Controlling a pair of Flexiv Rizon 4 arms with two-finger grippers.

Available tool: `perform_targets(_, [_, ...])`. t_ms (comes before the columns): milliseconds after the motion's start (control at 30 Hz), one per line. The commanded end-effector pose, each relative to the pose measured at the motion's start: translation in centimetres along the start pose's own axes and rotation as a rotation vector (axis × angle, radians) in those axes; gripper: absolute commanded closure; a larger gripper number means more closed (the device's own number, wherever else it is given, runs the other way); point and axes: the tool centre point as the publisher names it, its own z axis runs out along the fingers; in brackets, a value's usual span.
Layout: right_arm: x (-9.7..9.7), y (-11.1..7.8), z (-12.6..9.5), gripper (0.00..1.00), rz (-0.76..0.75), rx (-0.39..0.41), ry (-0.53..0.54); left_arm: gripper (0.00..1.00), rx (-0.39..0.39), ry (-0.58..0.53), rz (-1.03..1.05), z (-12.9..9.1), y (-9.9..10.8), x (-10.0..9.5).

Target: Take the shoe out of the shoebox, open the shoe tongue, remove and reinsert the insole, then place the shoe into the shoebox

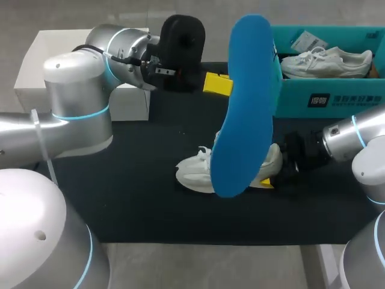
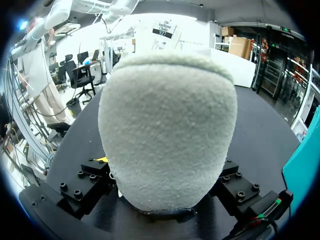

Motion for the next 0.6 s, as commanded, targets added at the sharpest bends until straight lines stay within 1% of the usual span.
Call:
perform_targets(33, [0.22,-0.18,0.40,1.00,0.001,0.004,-0.002,1.00,0.023,-0.044,0.015,0.71,1.17,1.61])
perform_targets(200, [0.22,-0.18,0.40,1.00,0.001,0.004,-0.002,1.00,0.034,-0.042,0.016,0.73,1.70,2.33])
perform_targets(267, [0.22,-0.18,0.40,1.00,0.001,0.004,-0.002,1.00,0.060,-0.051,0.028,0.51,1.83,2.42])
perform_targets(400, [0.22,-0.18,0.40,1.00,0.001,0.004,-0.002,1.00,0.060,-0.051,0.028,0.51,1.83,2.42])
perform_targets(433, [0.22,-0.18,0.40,0.74,0.001,0.004,-0.002,1.00,0.060,-0.051,0.028,0.51,1.83,2.42])
perform_targets(467, [0.22,-0.18,0.40,0.52,0.001,0.004,-0.002,1.00,0.060,-0.051,0.028,0.51,1.83,2.42])
perform_targets(500, [0.22,-0.18,0.40,0.00,0.001,0.004,-0.002,1.00,0.060,-0.051,0.028,0.51,1.83,2.42])
perform_targets(600, [0.22,-0.18,0.40,0.00,0.001,0.004,-0.002,1.00,0.060,-0.051,0.028,0.51,1.83,2.42])
